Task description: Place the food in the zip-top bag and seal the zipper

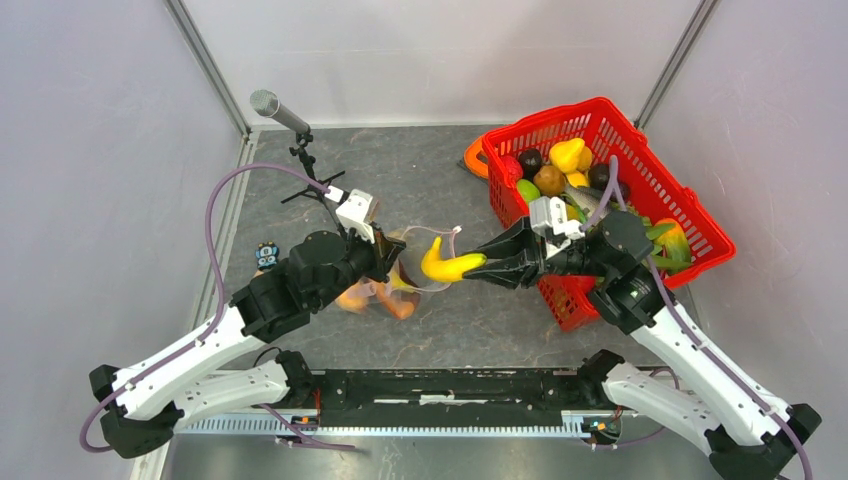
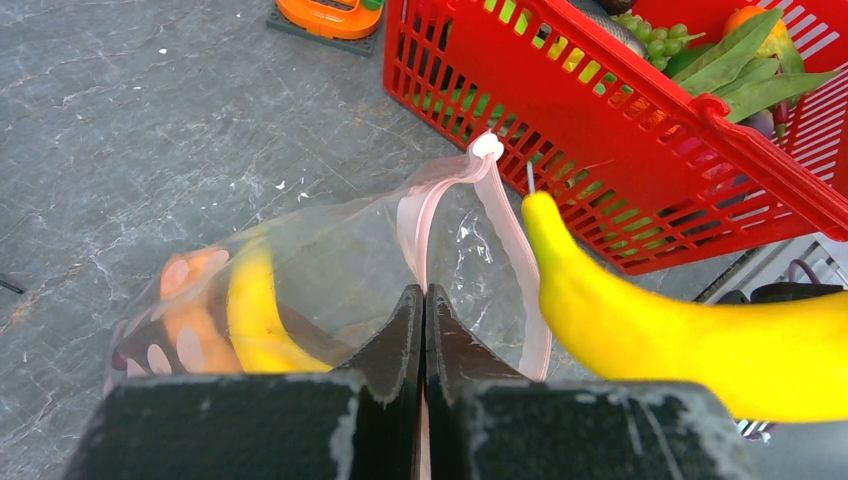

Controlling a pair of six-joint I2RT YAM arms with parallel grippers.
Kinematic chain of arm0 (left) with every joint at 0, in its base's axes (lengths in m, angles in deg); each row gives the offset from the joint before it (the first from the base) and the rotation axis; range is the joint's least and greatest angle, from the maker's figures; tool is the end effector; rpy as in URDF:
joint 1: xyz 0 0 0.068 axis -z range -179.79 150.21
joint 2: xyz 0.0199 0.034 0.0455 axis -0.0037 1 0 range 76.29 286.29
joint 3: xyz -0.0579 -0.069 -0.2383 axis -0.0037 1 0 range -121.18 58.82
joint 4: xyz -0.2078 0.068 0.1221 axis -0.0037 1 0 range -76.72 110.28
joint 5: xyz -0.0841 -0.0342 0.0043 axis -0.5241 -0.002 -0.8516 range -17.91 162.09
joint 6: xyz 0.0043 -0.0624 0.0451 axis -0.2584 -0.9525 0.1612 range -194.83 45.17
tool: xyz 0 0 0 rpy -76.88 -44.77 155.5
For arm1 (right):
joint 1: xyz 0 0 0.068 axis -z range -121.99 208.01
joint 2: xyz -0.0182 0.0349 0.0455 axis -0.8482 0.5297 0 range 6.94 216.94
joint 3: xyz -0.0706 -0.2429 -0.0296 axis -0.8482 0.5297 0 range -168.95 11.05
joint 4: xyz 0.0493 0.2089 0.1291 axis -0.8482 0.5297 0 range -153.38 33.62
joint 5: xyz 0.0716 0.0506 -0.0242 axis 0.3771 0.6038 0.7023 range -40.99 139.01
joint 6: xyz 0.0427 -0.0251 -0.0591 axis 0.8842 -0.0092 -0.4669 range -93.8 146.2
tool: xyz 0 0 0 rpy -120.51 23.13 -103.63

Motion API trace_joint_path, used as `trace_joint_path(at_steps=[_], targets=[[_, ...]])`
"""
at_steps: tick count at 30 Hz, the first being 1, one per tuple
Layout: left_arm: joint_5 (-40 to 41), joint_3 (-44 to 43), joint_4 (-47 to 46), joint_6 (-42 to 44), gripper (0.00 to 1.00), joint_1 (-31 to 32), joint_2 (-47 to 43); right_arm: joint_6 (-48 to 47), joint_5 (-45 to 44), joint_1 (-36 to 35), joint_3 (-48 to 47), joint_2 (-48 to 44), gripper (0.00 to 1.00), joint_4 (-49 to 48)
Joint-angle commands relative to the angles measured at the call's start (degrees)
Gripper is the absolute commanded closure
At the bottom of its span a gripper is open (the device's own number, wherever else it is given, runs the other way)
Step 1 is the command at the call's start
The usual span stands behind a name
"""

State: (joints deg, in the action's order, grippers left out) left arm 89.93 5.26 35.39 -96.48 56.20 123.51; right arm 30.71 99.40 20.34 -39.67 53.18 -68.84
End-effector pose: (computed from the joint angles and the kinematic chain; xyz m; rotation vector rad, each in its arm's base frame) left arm 0.1341 -0.1627 0.3418 0.3399 1.8532 -0.6587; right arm 0.1213 0.1576 0.3887 -1.1336 1.1011 1.1958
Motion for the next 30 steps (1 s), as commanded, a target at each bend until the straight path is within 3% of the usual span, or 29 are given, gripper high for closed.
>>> trace_joint_path(at_steps=[1, 8, 14, 18, 22, 26, 30], targets=[[-0.1, -2.0, -4.0, -0.4, 0.96, 0.0, 0.2, 9.1, 2.3, -1.0, 2.5, 1.3, 1.00, -4.1], [-1.4, -1.2, -4.8, -0.7, 0.96, 0.0, 0.5, 9.9, -4.8, -3.2, 4.7, 2.4, 1.00, -8.3], [-4.0, -0.7, -5.5, 0.0, 0.96, 0.0, 0.2, 9.2, -11.1, -3.2, 4.9, 7.9, 1.00, -12.9], [-5.2, -0.8, -5.7, 0.5, 0.96, 0.0, -1.1, 9.4, -10.8, -3.3, 3.6, 12.9, 1.00, -14.9], [-4.0, -0.6, -6.0, 0.6, 0.96, 0.0, -3.0, 8.8, -12.3, -5.6, 10.4, 14.0, 1.00, -25.7], [-3.0, -0.2, -6.1, 0.7, 0.96, 0.0, -3.8, 3.6, -15.0, -8.9, 12.9, 15.9, 1.00, -27.7], [-3.4, -0.2, -6.2, 0.6, 0.96, 0.0, -3.6, 1.5, -18.0, -11.2, 15.5, 18.9, 1.00, -35.7]])
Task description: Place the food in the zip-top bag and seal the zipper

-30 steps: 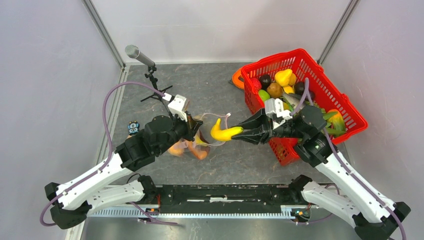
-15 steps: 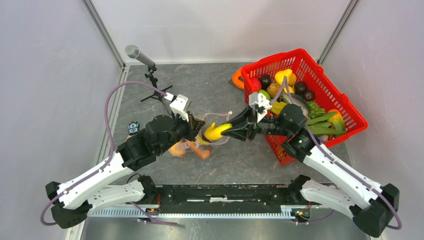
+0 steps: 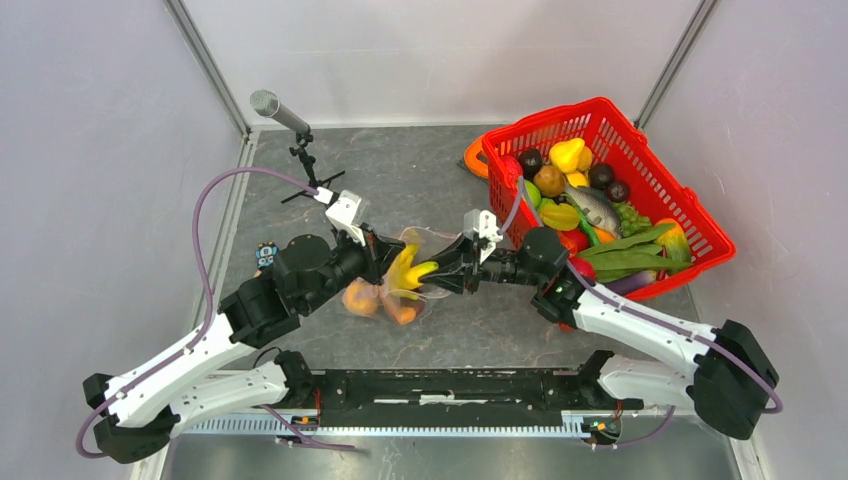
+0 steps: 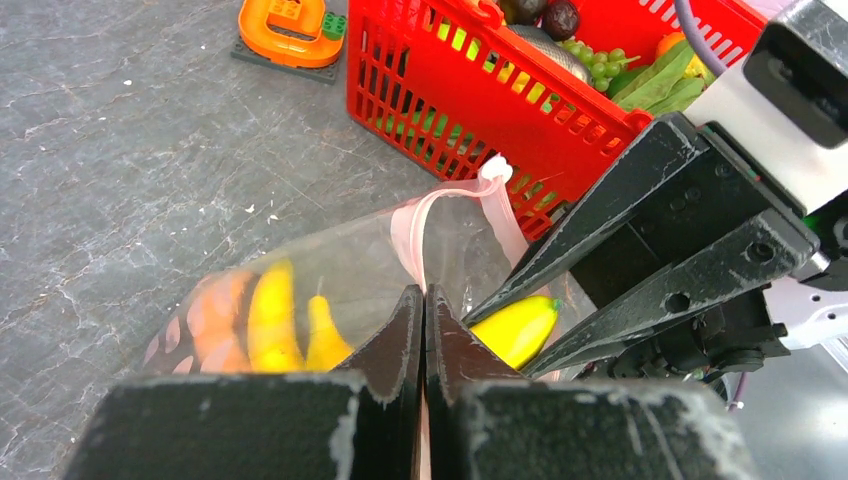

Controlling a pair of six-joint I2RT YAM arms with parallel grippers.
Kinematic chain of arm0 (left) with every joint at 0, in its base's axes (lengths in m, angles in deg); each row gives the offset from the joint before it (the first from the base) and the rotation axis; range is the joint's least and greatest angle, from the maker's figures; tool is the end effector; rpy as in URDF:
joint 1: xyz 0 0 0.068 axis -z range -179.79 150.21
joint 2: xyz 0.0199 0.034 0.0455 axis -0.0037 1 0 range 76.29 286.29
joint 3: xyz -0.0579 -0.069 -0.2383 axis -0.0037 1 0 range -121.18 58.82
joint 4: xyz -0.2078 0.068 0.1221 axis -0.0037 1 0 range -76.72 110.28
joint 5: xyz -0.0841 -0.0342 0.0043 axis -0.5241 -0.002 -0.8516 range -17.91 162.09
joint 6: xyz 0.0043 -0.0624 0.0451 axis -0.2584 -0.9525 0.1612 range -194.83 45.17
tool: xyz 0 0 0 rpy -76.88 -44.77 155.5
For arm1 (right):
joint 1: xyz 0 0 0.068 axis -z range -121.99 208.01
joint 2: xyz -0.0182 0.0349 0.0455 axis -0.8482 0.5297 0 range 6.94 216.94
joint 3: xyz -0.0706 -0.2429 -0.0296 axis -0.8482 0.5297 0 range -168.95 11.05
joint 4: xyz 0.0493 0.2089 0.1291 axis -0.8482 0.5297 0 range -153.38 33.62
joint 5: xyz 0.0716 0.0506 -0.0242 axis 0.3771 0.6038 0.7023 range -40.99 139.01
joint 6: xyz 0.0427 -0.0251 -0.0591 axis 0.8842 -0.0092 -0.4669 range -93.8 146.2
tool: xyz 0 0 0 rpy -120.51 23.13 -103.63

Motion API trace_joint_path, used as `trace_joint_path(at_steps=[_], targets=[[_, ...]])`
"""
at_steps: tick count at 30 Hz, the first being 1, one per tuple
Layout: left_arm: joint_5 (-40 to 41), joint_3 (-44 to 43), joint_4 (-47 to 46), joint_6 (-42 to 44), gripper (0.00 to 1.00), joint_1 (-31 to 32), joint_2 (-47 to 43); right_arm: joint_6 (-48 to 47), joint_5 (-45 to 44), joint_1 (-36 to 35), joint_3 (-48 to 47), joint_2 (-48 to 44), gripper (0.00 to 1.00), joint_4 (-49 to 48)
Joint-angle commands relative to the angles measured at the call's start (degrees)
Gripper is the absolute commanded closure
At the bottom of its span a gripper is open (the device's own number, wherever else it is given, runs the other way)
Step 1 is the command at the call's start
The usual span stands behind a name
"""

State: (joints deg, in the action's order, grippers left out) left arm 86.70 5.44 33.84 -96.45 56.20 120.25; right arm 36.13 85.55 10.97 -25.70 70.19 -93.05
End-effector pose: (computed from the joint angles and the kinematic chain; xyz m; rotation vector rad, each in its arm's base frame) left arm 0.1248 -0.1553 0.3545 0.3527 1.7870 -0.7525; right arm 0.1565 0.2254 0.2891 -1.0228 1.3190 1.2516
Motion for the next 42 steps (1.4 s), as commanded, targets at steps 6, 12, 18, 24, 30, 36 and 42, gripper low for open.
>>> trace_joint_path(at_steps=[6, 12, 18, 24, 30, 36, 42], targets=[[0.7, -0.3, -3.6, 0.6, 0.96, 0.0, -1.2, -5.4, -11.2, -5.2, 4.1, 5.6, 1.00, -24.9], [2.6, -0.2, -2.9, 1.0, 0.96, 0.0, -2.8, -3.9, -3.5, -6.5, 1.5, 10.1, 1.00, -27.3], [3.3, 0.0, -2.0, 0.6, 0.96, 0.0, -3.1, -3.4, 0.3, -6.6, -3.2, 13.5, 0.95, -17.1], [4.8, 0.1, -2.0, 0.4, 0.96, 0.0, -3.4, -11.6, -3.9, -6.6, -9.9, 13.6, 0.48, 0.9], [7.4, 0.3, -1.2, -0.5, 0.96, 0.0, -3.6, -11.0, -5.2, -6.6, -12.3, 11.0, 0.21, 5.0], [13.2, 0.6, 1.0, -1.8, 0.96, 0.0, -5.2, -10.0, -5.4, -6.6, -11.8, 4.9, 0.26, 5.5], [14.2, 0.9, 1.3, -1.9, 0.96, -0.1, -5.3, -12.0, -5.8, -6.6, -11.8, -3.5, 0.22, 8.5]])
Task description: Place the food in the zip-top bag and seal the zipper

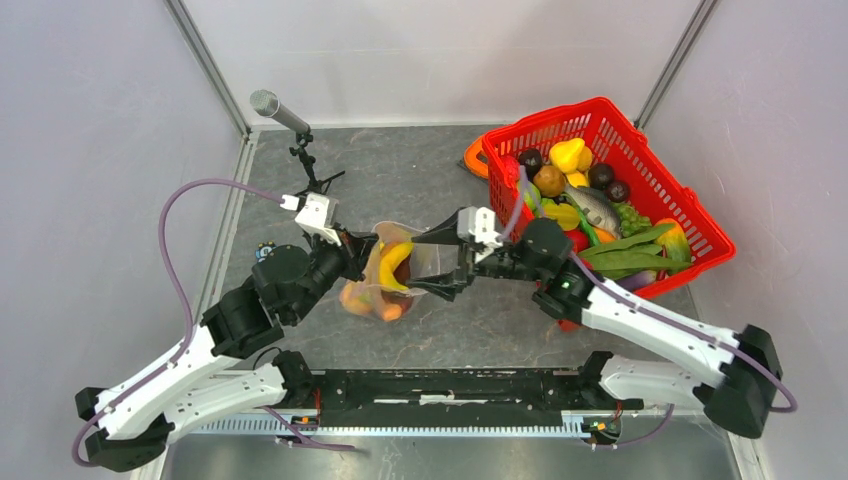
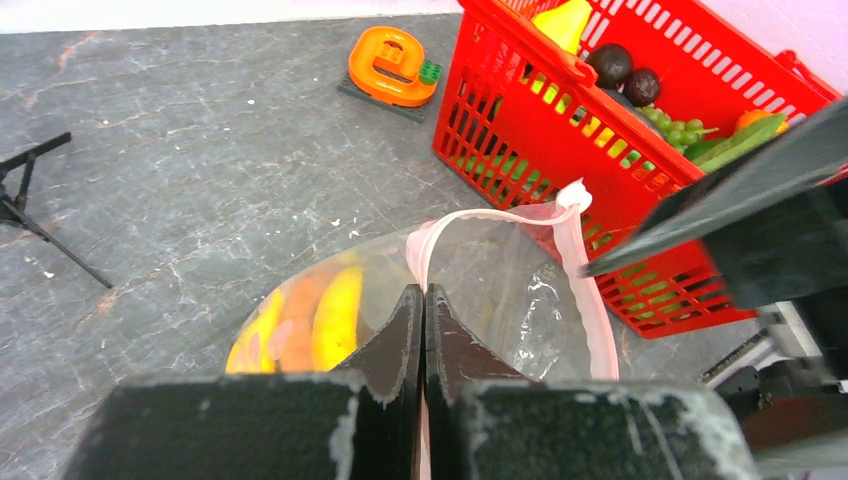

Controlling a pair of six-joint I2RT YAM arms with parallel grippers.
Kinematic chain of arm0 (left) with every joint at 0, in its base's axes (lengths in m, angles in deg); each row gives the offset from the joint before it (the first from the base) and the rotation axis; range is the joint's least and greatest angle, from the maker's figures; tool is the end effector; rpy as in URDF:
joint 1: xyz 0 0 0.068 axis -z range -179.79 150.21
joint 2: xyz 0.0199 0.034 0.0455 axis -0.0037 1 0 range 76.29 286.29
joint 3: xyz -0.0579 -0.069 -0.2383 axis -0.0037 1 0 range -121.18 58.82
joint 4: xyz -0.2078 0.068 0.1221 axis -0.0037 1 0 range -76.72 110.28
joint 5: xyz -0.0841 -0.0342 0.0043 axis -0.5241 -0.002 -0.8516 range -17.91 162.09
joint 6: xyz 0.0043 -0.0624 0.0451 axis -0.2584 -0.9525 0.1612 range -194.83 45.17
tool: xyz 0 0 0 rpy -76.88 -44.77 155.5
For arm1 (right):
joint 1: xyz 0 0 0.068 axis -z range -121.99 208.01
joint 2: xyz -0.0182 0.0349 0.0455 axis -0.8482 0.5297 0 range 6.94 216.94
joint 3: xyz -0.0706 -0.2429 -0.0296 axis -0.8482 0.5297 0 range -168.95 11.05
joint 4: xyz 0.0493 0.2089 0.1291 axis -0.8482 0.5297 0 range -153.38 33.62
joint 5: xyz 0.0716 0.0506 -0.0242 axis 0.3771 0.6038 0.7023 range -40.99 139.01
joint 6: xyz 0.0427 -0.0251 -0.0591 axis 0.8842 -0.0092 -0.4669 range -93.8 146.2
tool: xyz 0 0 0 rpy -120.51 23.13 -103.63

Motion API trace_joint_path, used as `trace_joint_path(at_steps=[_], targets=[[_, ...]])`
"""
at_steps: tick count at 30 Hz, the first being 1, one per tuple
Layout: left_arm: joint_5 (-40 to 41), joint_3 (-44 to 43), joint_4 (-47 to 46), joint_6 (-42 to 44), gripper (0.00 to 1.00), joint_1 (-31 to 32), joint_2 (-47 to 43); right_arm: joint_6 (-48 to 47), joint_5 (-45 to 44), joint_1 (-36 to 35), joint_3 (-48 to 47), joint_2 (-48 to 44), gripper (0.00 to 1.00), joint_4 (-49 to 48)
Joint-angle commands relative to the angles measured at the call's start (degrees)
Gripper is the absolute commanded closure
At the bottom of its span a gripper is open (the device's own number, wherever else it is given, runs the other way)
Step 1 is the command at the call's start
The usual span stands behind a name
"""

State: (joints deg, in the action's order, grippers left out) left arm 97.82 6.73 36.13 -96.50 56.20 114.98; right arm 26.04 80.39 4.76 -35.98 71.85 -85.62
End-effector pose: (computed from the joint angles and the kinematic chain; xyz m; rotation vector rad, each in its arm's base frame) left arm 0.1203 -0.1273 0.3573 0.1900 1.7477 -0.6099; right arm 0.1437 0.2496 0.3310 -1.1157 1.1729 1.1363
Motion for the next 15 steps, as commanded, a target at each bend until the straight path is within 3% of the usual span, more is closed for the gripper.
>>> trace_joint_path(at_steps=[1, 7, 11, 15], targets=[[2.9, -0.4, -1.0, -2.0, 0.96, 0.0, 0.4, -2.3, -1.3, -0.4, -1.9, -6.1, 0.22, 2.4], [1.7, -0.5, -1.8, -2.2, 0.96, -0.1, 1.6, -4.8, -9.0, -0.3, -1.6, -11.3, 0.21, 7.1], [1.2, -0.6, -2.2, -2.1, 0.96, 0.0, 1.8, -4.6, -27.9, -0.3, 0.6, -15.2, 0.15, 8.3], [0.7, -0.7, -2.4, -2.0, 0.96, -0.1, 2.3, -5.6, -44.7, -0.1, -1.3, -15.2, 0.17, 14.3]])
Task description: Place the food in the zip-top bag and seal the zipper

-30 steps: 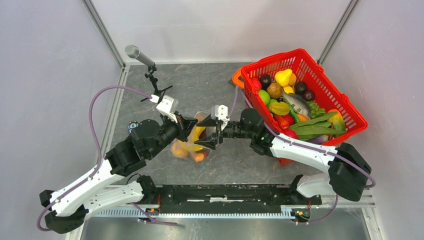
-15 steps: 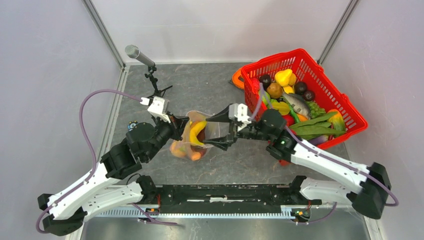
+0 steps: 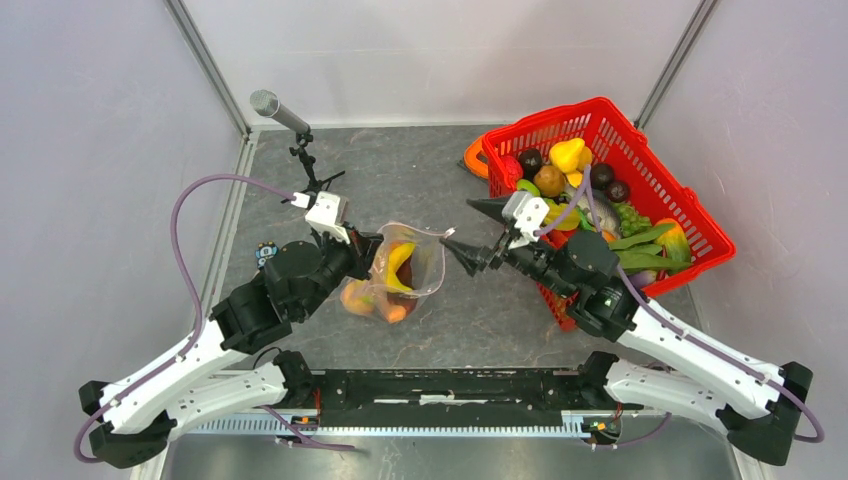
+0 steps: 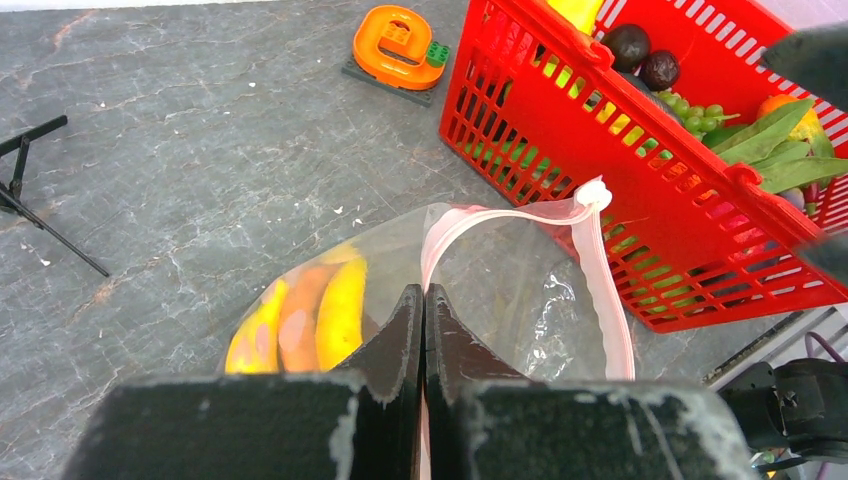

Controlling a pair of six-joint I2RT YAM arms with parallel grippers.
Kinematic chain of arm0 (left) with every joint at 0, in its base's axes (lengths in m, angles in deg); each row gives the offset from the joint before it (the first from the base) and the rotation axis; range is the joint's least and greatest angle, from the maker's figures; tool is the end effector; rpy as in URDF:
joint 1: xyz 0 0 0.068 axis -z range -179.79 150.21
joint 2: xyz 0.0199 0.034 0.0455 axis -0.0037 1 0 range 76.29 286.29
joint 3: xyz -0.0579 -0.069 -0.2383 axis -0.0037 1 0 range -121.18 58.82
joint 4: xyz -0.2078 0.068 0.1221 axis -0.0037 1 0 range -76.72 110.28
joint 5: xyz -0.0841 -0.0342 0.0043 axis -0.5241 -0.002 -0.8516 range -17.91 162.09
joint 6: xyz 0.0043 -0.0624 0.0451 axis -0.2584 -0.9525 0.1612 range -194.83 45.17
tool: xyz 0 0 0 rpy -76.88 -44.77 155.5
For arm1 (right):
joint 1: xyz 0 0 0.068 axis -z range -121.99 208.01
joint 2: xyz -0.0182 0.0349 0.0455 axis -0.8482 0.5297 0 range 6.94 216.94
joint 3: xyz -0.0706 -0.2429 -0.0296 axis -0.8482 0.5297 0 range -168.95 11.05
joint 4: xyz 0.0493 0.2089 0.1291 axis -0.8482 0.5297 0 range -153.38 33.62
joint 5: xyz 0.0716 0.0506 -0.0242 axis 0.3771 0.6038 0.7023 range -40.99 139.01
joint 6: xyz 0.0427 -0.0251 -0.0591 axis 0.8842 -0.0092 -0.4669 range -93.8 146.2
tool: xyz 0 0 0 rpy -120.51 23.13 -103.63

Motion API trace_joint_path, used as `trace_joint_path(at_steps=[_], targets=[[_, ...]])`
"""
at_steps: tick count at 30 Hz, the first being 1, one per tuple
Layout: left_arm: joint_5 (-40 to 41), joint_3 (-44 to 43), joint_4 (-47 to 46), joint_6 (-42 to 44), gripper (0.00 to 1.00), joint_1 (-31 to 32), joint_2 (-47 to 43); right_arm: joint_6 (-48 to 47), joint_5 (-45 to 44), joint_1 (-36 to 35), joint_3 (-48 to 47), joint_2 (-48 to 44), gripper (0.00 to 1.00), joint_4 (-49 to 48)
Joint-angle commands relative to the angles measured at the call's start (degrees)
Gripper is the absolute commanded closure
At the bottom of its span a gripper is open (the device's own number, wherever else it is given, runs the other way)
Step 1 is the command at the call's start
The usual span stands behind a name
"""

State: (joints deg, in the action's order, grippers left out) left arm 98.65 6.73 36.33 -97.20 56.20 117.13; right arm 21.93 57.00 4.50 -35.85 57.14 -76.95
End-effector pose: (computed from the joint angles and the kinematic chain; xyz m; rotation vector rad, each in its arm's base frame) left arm 0.1258 -0.1339 0.3511 0.1856 1.7816 -0.5814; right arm 0.1330 0.1952 0.3732 -0.7994 1.2000 0.8080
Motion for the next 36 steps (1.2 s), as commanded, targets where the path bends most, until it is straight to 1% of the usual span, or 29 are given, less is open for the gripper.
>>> trace_joint_path(at_steps=[1, 3, 9, 12, 14, 19, 22, 26, 28, 34, 36], targets=[[-0.2, -0.8, -2.6, -1.2, 0.96, -0.1, 0.3, -1.7, -24.6, 0.2, -2.0, -0.2, 0.20, 6.9], [-0.5, -0.9, -2.6, -1.1, 0.96, -0.1, 0.5, -2.2, -28.0, 0.7, -3.1, 0.0, 0.22, 8.8], [-0.5, -0.8, -2.7, -1.3, 0.96, -0.1, 0.7, -2.5, -37.6, 3.8, -3.4, -0.9, 0.23, 11.0], [-0.4, -0.8, -2.8, -1.0, 0.96, -0.1, 0.8, -2.0, -40.8, 6.3, -1.8, -2.2, 0.21, 10.4], [-0.3, -0.8, -2.8, -0.9, 0.96, -0.1, 0.8, -1.7, -42.0, 8.2, -0.8, -2.8, 0.19, 10.2], [-0.2, -1.0, -2.9, -0.9, 0.96, -0.1, 0.9, 0.6, -41.8, 14.3, -0.9, -2.7, 0.16, 12.5], [-0.1, -1.1, -2.8, -0.8, 0.96, -0.1, 1.0, 1.2, -42.0, 16.9, -0.7, -2.6, 0.13, 12.5], [-0.2, -1.1, -2.8, -0.8, 0.96, -0.1, 1.0, 2.0, -43.5, 20.4, -1.4, -1.4, 0.08, 13.1], [-0.2, -1.2, -2.7, -0.8, 0.96, -0.1, 1.0, 3.1, -41.8, 23.6, -3.1, 0.4, 0.07, 15.6], [-0.5, -1.2, -2.7, -0.7, 0.96, -0.1, 0.8, 10.6, -27.3, 35.6, -8.9, 8.0, 0.07, 20.0], [-0.5, -1.3, -2.5, -0.7, 0.96, -0.1, 0.7, 12.3, -22.4, 39.4, -10.3, 11.1, 0.11, 20.2]])
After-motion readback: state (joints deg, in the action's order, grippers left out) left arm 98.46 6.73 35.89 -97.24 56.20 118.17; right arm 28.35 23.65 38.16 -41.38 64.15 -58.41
